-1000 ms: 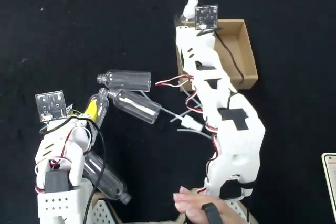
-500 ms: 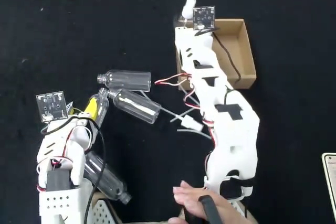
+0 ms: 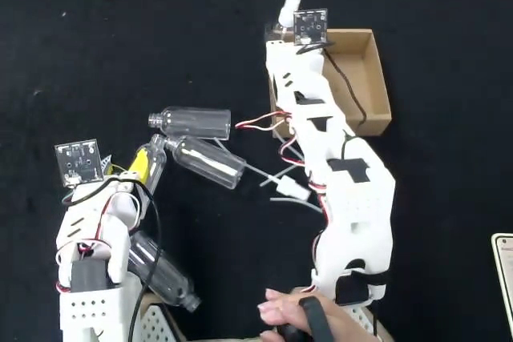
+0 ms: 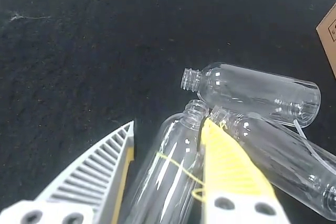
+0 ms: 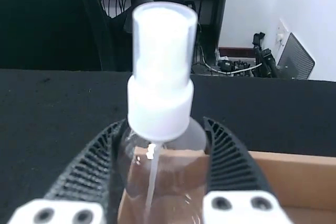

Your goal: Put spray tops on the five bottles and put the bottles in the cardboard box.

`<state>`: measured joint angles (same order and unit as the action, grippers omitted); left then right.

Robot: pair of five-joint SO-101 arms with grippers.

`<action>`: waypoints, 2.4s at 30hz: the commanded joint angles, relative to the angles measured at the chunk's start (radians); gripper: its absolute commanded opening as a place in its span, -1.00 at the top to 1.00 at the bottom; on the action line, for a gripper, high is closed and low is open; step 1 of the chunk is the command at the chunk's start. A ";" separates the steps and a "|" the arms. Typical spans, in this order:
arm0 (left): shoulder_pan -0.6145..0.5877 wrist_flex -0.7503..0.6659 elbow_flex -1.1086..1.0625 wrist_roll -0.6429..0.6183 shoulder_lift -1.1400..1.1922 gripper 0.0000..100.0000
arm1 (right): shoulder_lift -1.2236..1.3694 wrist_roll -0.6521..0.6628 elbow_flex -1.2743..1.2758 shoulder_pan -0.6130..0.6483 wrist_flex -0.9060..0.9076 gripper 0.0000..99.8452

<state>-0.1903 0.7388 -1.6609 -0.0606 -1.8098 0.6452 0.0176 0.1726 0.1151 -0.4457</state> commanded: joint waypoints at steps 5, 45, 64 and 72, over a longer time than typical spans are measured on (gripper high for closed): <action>0.007 -0.018 0.018 -0.003 -0.005 0.60 | -0.025 0.002 -0.068 0.020 0.029 0.74; 0.007 -0.020 0.016 -0.003 -0.005 0.60 | -0.091 0.005 -0.008 0.032 0.031 0.56; 0.007 -0.023 0.016 -0.002 -0.005 0.60 | -0.091 0.003 -0.024 0.029 0.097 0.36; 0.007 -0.023 0.016 -0.002 -0.005 0.60 | -0.153 0.003 0.018 0.029 0.100 0.36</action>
<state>-0.1903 0.7388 -1.6609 -0.0606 -1.8098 0.6375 0.0176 0.1803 0.1289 -0.3521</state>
